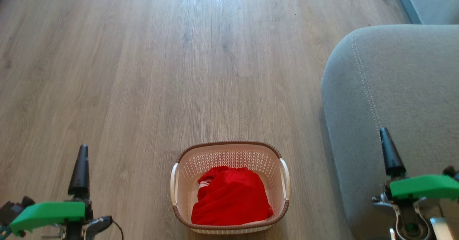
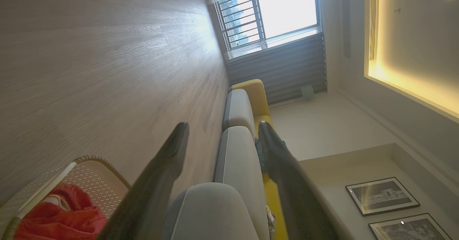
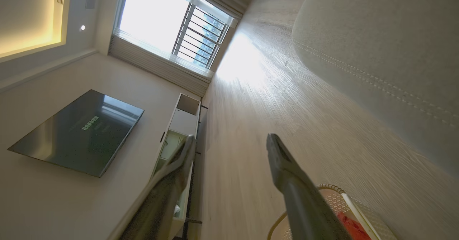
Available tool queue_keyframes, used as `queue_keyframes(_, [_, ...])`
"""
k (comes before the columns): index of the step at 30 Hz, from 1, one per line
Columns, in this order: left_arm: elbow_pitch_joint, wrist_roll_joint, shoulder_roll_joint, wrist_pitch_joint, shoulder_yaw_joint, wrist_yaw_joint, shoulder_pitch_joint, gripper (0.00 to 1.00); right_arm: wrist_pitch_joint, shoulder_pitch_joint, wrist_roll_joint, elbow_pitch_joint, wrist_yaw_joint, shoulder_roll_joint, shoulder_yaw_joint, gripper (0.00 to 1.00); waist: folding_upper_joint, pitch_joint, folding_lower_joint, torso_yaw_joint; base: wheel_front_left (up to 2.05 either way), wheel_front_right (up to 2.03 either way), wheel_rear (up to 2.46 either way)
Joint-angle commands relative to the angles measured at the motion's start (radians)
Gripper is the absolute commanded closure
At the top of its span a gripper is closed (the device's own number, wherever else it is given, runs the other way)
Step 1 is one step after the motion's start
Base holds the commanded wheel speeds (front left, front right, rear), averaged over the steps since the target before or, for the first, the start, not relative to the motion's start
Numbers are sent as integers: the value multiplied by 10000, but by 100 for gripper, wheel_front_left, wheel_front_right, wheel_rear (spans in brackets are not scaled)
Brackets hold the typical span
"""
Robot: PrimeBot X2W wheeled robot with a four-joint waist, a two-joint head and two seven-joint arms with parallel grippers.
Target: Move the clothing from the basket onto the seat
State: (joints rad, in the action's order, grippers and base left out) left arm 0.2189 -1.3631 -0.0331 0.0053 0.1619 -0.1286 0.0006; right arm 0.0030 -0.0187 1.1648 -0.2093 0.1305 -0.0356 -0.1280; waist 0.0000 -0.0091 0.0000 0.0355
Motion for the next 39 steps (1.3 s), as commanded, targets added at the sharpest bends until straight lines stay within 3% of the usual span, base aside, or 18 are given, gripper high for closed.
queue_keyframes(1, [-511, 244, -77, -129, 206, 3, -611, 0, -132, -704, -408, 570, 2, -83, 89, 0, 0, 12, 0, 17, 0, 0, 0])
queue_keyframes(18, [-2283, 2755, -96, -637, -94, 1065, -745, 0, -635, -915, -3603, 1644, 2, -96, 818, 0, 0, 48, 0, 215, 0, 0, 0])
queue_keyframes(29, [-3369, 5573, -108, -967, -1316, 1888, -740, 0, -961, -991, -5510, 1951, 2, -104, 1302, 0, 0, 32, 0, 276, 0, 0, 0])
queue_keyframes(39, [-3710, 7759, -201, -1235, -2419, 2502, -689, 0, -1227, -912, -6255, 1663, 2, -111, 1612, 0, 0, -10, 0, 327, 0, 0, 0])
